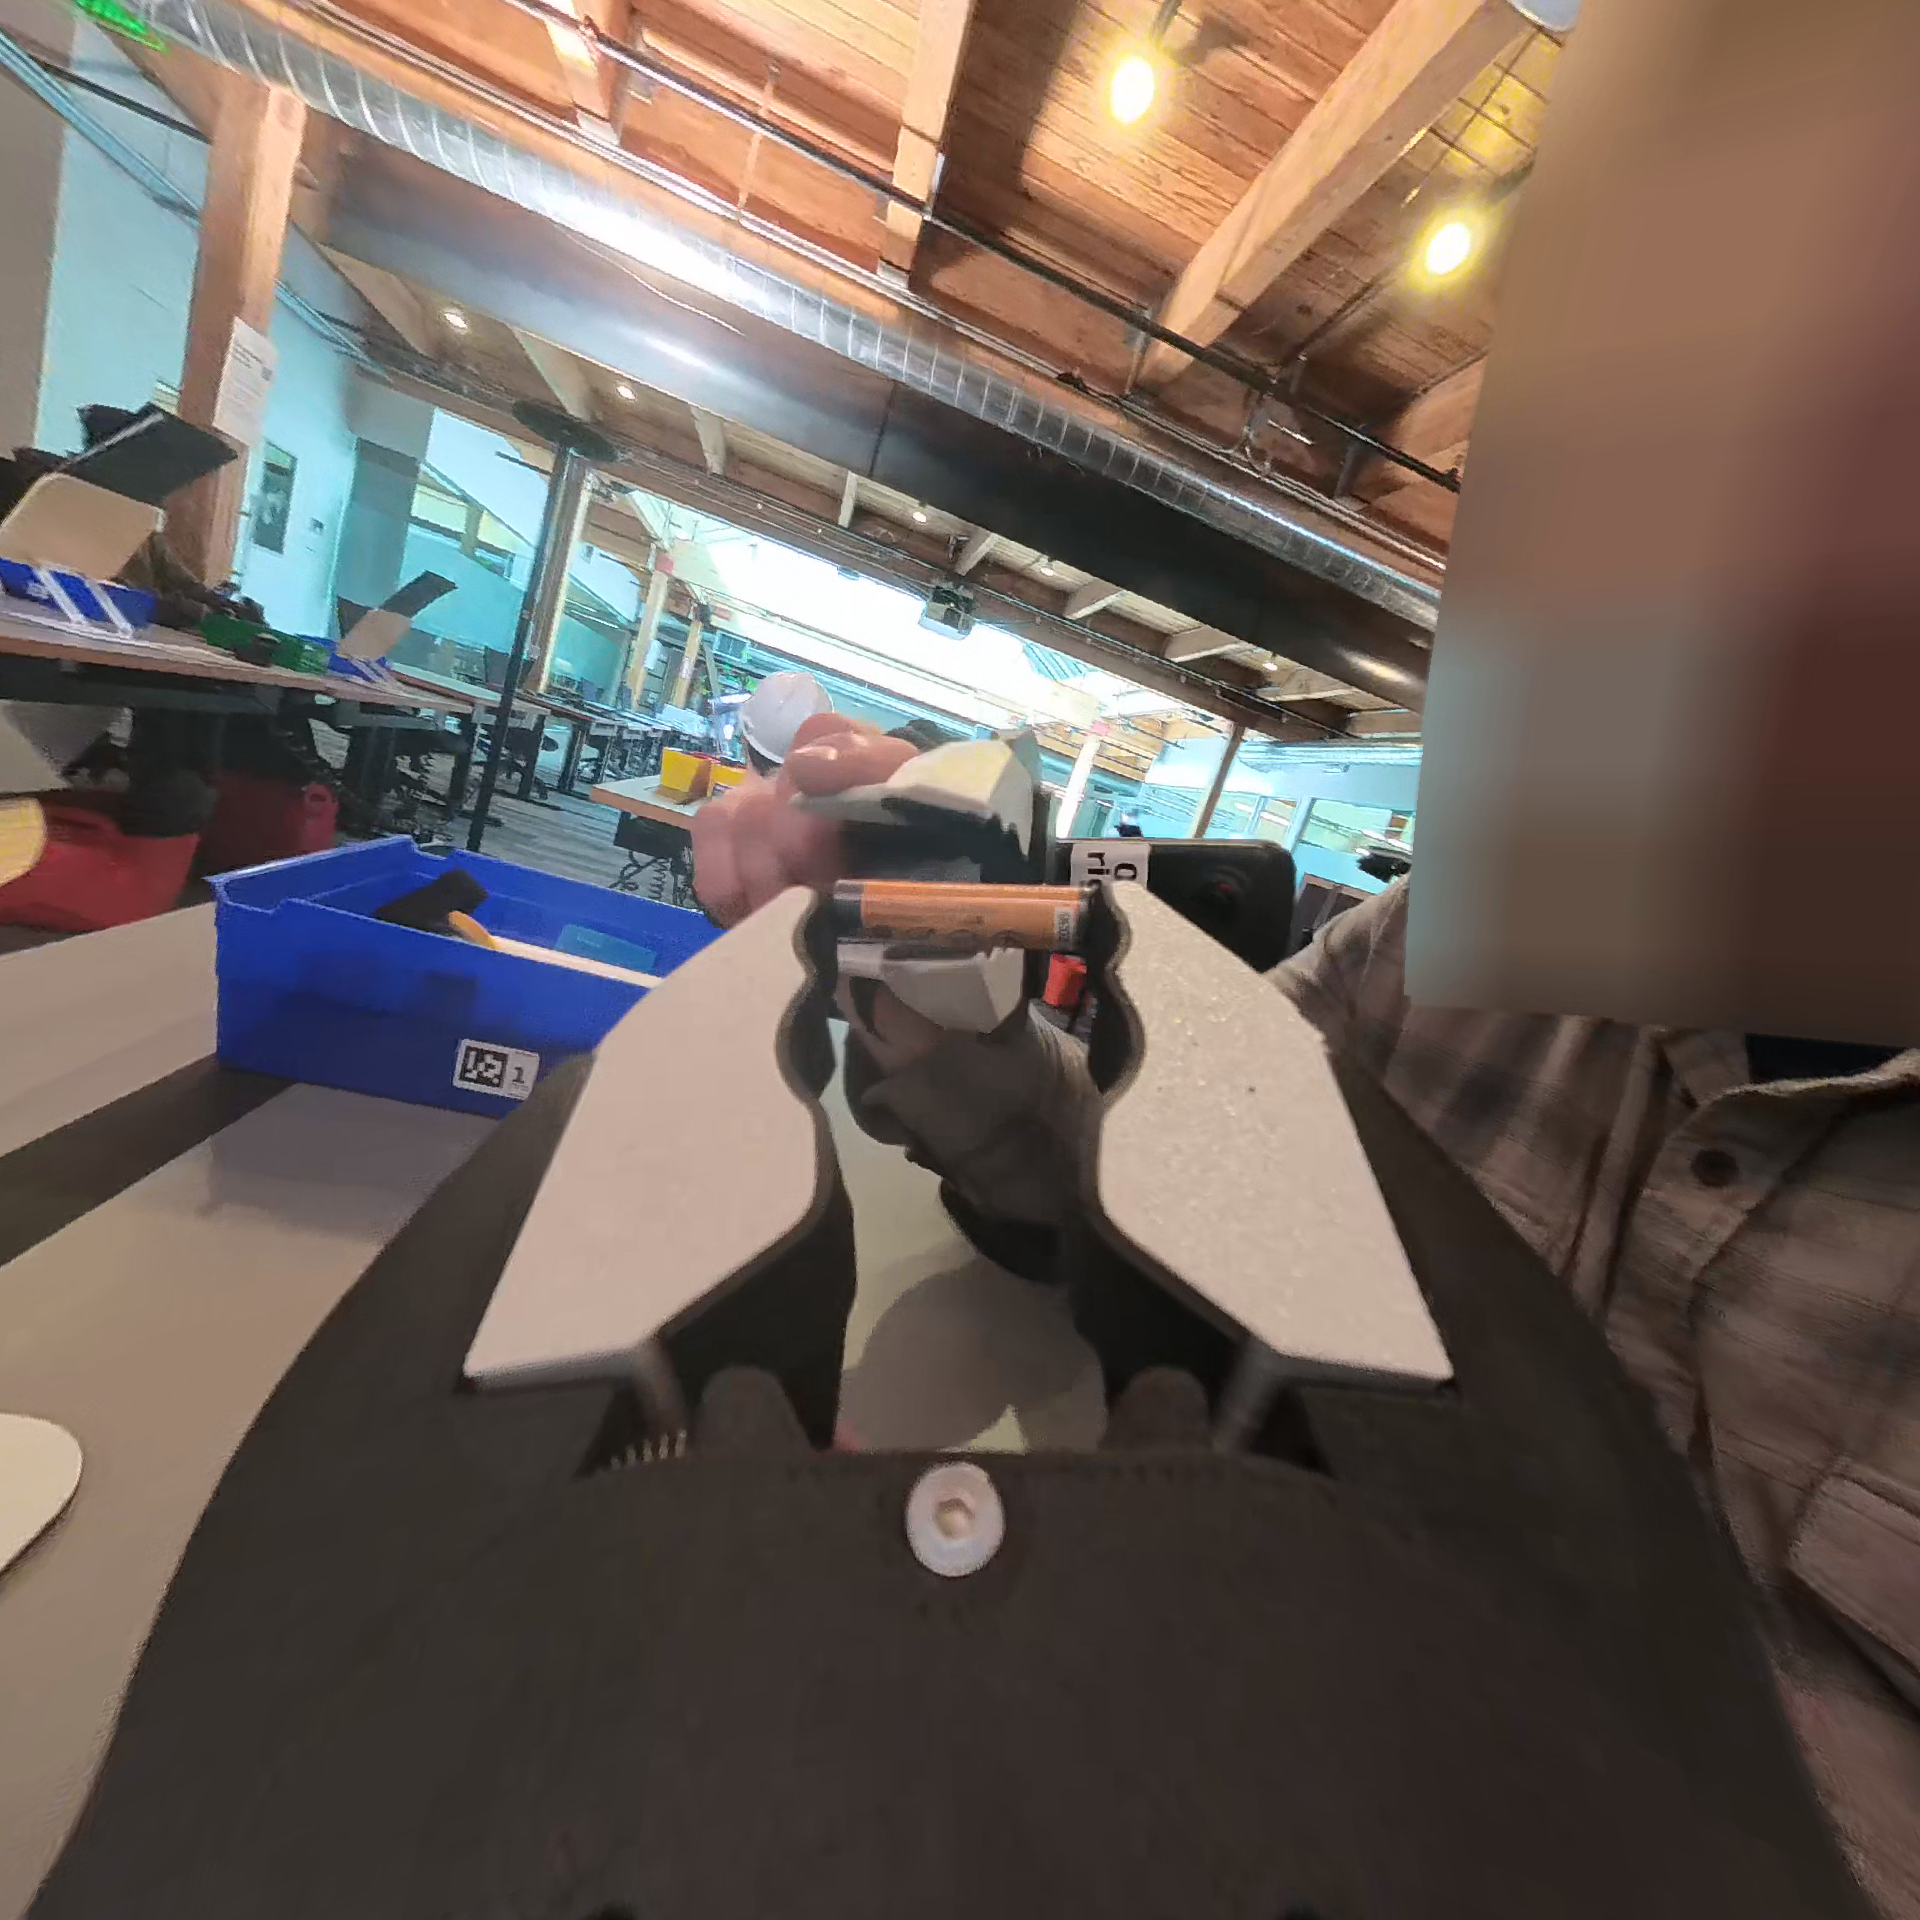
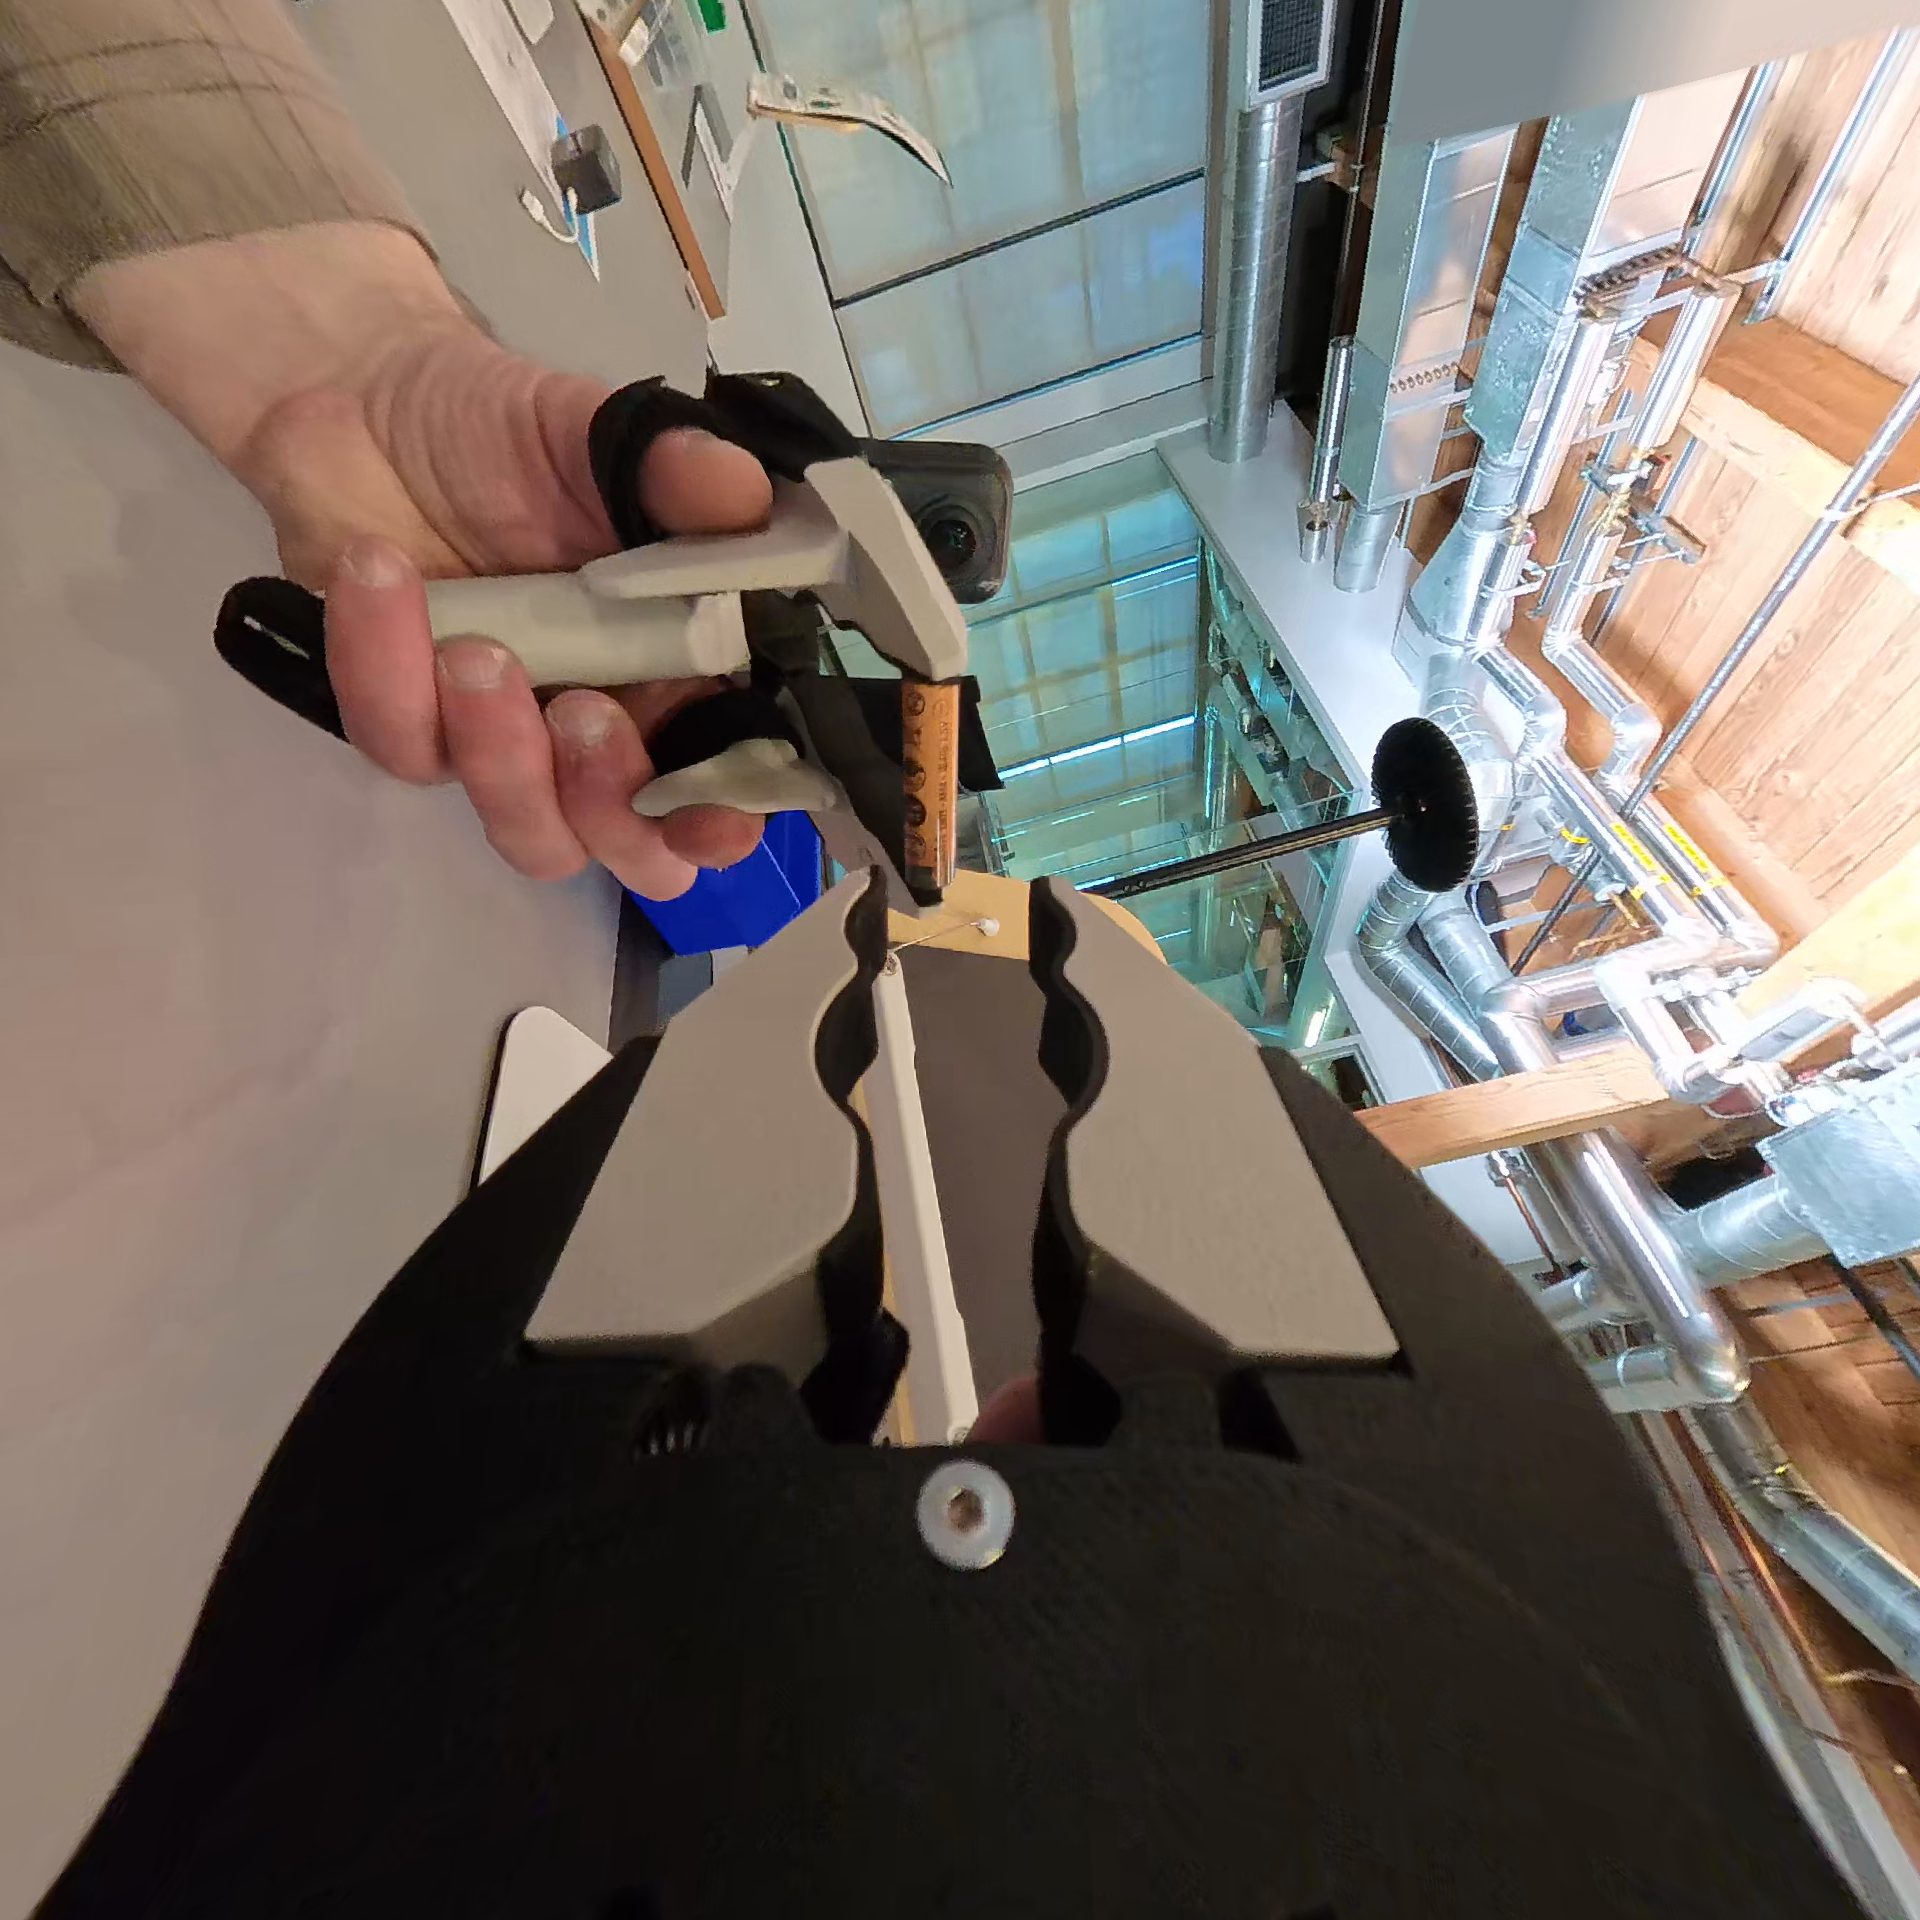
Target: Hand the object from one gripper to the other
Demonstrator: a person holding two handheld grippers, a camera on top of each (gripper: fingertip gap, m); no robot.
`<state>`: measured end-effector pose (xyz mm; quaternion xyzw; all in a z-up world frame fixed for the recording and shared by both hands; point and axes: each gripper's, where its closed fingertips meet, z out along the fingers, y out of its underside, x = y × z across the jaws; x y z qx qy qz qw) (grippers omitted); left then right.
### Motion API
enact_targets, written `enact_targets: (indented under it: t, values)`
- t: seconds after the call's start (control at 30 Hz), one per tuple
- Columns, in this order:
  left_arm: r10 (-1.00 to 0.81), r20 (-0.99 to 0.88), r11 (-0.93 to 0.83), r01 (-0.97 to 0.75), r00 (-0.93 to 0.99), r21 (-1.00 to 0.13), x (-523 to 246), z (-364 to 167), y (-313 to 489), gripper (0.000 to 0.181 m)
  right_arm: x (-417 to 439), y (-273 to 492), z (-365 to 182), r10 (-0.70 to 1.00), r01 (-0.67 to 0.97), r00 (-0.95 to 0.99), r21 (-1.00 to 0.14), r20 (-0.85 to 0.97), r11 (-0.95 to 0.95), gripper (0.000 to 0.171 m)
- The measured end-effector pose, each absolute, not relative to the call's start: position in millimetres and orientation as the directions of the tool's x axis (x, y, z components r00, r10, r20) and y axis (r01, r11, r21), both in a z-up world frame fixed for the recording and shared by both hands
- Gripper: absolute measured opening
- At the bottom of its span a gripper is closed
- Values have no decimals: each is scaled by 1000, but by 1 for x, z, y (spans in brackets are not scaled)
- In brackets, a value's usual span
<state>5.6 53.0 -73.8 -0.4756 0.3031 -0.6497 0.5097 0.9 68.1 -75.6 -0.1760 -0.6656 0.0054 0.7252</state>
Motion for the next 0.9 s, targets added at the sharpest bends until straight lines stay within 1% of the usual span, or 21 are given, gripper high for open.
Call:
enact_targets:
  t: [0.13,0.27,0.43,0.47,0.53,0.57,0.6,0.63,0.67,0.7,0.73,0.77,0.8,0.83,0.87,0.9]
  values:
    - [-949,309,-312,352,-67,-882,13,-77,46,46,-4,62,-83,207,234,78,-220,975,947,21]
    - [-948,308,-317,345,-83,-883,17,-78,43,46,-7,62,-85,187,244,77,-200,979,949,7]
    - [-949,311,-313,333,-61,-889,17,-80,46,46,-7,66,-86,199,271,69,-210,978,939,7]
    - [-954,300,-286,332,-11,-899,16,-81,51,46,-7,71,-85,199,296,80,-214,977,931,7]
    - [-958,242,-181,325,156,-928,9,-81,68,61,-3,83,-85,212,348,85,-228,974,909,7]
    - [-948,166,-80,301,271,-950,3,-81,77,62,-1,90,-85,234,382,85,-249,968,890,7]
    - [-919,42,59,242,392,-969,-2,-80,83,59,2,98,-87,263,417,83,-273,961,867,7]
    - [-863,-110,202,137,493,-970,-6,-79,86,58,5,104,-89,300,443,73,-301,951,845,7]
    - [-787,-271,329,6,555,-944,-8,-79,87,54,8,111,-93,356,471,61,-341,933,814,7]
    - [-675,-451,450,-158,584,-879,-8,-80,87,52,11,117,-99,416,503,48,-381,908,776,7]
    - [-525,-642,551,-352,558,-756,-6,-84,87,50,14,122,-105,462,530,31,-407,886,744,7]
    - [-369,-798,607,-527,477,-595,-2,-90,88,48,17,126,-112,500,556,12,-422,866,717,7]
    - [-238,-895,620,-650,377,-439,2,-96,89,48,20,129,-118,529,580,-4,-429,848,692,7]
    - [-145,-941,609,-722,307,-329,5,-100,91,46,22,132,-123,545,601,-17,-427,838,675,8]
    - [-87,-956,589,-759,280,-276,8,-102,94,44,24,133,-127,552,619,-30,-418,833,665,8]
    - [-53,-960,566,-784,274,-255,11,-104,97,43,24,133,-130,552,633,-43,-405,833,660,8]
